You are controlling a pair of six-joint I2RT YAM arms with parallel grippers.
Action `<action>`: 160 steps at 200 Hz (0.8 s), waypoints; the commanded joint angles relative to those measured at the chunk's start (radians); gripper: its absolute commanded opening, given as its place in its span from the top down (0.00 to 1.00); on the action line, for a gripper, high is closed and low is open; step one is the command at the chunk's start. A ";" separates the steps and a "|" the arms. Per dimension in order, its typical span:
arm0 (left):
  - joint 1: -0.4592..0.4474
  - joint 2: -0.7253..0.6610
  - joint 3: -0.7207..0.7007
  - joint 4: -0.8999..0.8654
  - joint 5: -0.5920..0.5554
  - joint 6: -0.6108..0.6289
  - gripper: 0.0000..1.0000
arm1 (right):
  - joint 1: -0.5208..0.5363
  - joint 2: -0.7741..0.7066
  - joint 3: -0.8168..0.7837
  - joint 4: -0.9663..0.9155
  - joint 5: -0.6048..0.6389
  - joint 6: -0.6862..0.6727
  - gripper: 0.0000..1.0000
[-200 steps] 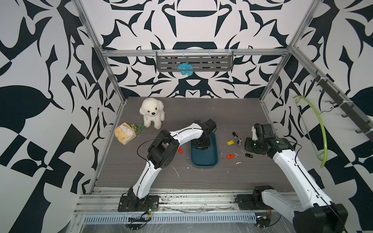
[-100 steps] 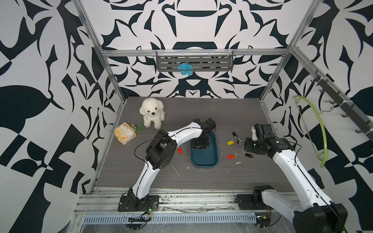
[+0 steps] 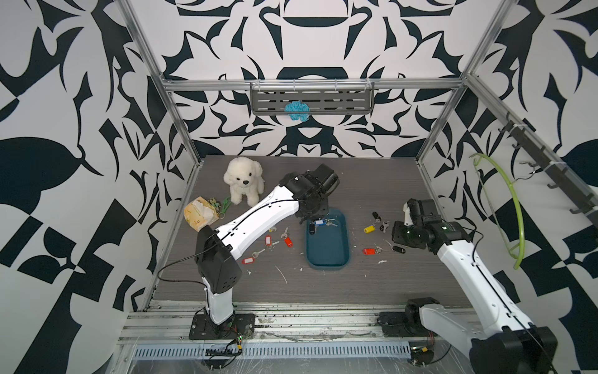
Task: Take the keys out of the storage box
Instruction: Pick up the key from the storage box, then place the key at the center of the board.
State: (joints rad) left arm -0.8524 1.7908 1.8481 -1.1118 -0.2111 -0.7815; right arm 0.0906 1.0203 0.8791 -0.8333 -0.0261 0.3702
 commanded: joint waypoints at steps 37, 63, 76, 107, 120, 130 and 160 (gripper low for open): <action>0.147 -0.258 -0.263 -0.068 -0.056 0.021 0.91 | -0.005 0.014 -0.011 0.015 0.002 0.004 0.73; 0.226 -0.344 -0.426 -0.022 -0.023 0.023 0.90 | -0.005 0.019 -0.019 0.017 -0.004 0.011 0.73; 0.262 -0.369 -0.496 0.002 0.001 0.026 0.90 | -0.005 0.023 -0.023 0.020 -0.009 0.014 0.73; 0.339 -0.372 -0.627 0.090 0.057 0.055 0.89 | -0.005 0.035 -0.023 0.021 -0.013 0.015 0.73; 0.373 -0.354 -0.660 0.127 0.075 0.070 0.89 | -0.005 0.038 -0.024 0.020 -0.014 0.015 0.74; 0.400 -0.331 -0.681 0.157 0.083 0.079 0.89 | -0.005 0.039 -0.023 0.020 -0.014 0.015 0.74; 0.473 -0.238 -0.696 0.233 0.115 0.112 0.90 | -0.005 0.043 -0.025 0.022 -0.014 0.014 0.74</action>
State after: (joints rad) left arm -0.4259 1.4853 1.1660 -0.9745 -0.1406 -0.7132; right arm 0.0902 1.0618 0.8551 -0.8257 -0.0341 0.3752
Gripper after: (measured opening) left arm 0.248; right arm 0.263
